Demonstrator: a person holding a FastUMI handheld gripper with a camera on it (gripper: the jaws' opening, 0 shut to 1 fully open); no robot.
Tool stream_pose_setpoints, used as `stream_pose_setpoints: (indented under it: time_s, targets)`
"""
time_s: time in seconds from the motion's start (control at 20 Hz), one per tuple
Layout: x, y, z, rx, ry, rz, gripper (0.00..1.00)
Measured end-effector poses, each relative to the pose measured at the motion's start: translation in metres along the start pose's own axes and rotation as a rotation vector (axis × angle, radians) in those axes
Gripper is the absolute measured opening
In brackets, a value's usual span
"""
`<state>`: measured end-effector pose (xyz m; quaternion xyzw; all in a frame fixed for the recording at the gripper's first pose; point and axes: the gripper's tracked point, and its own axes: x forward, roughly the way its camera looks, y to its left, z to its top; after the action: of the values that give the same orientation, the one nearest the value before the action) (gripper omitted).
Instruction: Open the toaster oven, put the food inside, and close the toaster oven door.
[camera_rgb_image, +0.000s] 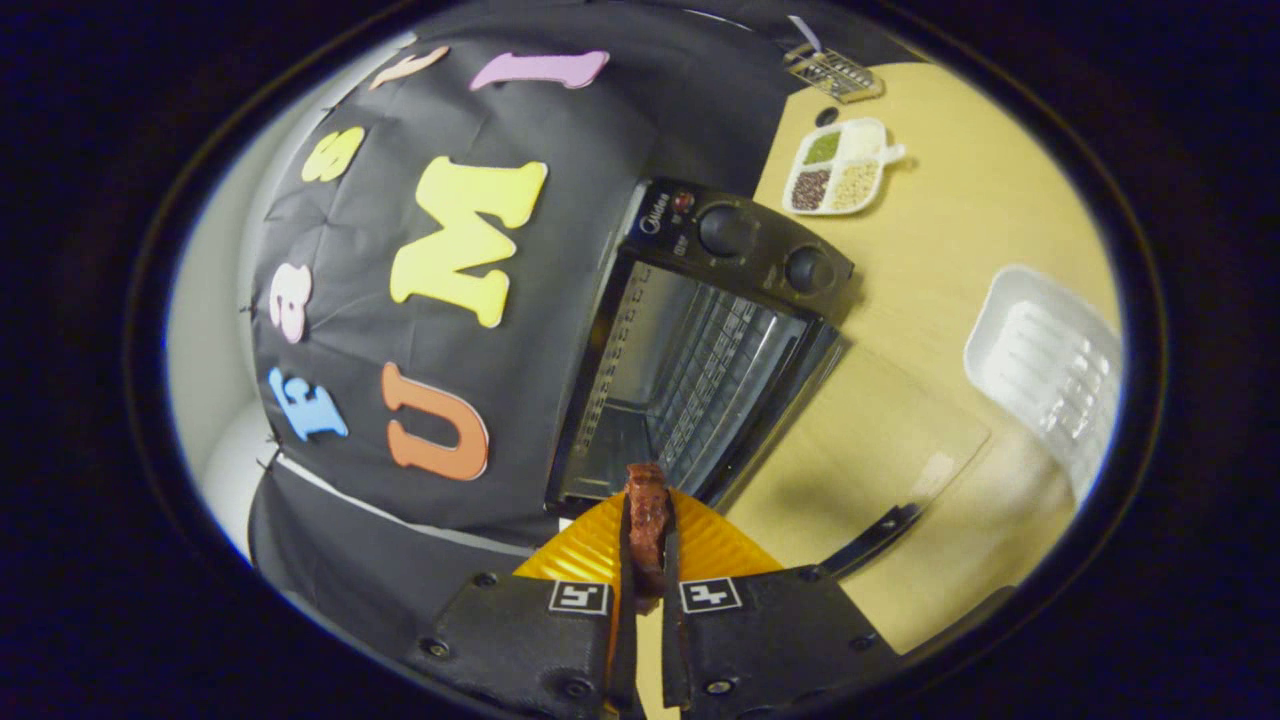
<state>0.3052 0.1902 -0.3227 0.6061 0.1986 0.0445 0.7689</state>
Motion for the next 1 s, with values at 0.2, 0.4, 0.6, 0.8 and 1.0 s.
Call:
stream_pose_setpoints:
  time_s: [0.2,0.4,0.6,0.8,1.0]
  targets:
    - [0.05,-0.006,-0.002,0.066,-0.081,-0.037,0.13]
    - [0.094,-0.007,0.013,0.064,-0.178,-0.074,0.13]
    - [0.125,-0.013,0.024,0.064,-0.223,-0.114,0.13]
    - [0.143,-0.025,0.031,0.036,-0.25,-0.182,0.13]
    - [0.149,-0.025,0.032,-0.081,-0.239,-0.214,0.15]
